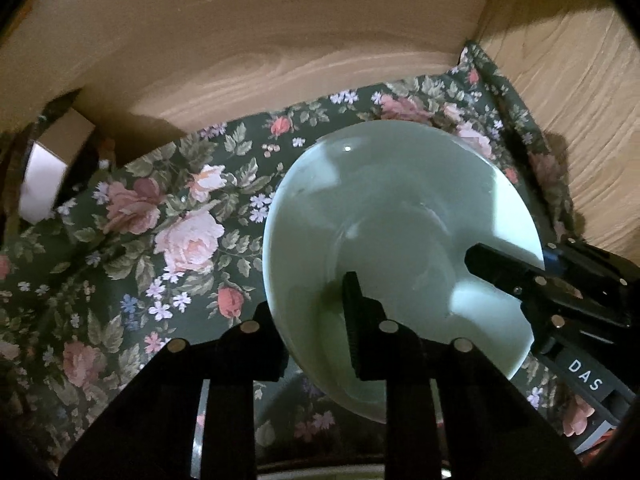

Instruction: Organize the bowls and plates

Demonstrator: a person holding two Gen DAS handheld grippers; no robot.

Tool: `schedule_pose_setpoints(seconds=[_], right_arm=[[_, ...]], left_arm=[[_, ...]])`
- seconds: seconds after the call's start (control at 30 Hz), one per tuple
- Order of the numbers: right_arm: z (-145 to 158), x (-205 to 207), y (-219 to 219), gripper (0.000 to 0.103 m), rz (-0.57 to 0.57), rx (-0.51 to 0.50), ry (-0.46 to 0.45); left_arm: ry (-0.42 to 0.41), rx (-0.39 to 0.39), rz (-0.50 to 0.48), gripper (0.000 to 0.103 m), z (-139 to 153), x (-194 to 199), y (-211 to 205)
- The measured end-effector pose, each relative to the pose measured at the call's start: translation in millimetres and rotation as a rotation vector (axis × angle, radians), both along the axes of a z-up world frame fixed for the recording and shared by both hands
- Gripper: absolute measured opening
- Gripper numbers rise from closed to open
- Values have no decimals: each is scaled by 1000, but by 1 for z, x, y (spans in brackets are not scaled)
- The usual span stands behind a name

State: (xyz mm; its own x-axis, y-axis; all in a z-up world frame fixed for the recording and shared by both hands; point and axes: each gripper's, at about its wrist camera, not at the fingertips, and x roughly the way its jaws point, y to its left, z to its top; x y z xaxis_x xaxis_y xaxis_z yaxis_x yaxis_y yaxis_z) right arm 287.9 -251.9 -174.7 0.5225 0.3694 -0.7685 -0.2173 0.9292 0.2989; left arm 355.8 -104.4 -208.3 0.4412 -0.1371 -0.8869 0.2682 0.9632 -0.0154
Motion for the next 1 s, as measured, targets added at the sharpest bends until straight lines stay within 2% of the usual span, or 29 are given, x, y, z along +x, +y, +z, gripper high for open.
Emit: schedule_pose_setpoints(seconds=[0.27,0.63,1.0], right_arm=[[35,-20,6,21,0,-4,-77],[77,-56,23,21,24,-12,-165],[98,-90,55,21,68,-27,-216]], left_arm=[[-69,-25,19,23,32,-21,9],[-169,-49,42,23,75,-70,28],[-223,-90,92,23,98,-118,64]])
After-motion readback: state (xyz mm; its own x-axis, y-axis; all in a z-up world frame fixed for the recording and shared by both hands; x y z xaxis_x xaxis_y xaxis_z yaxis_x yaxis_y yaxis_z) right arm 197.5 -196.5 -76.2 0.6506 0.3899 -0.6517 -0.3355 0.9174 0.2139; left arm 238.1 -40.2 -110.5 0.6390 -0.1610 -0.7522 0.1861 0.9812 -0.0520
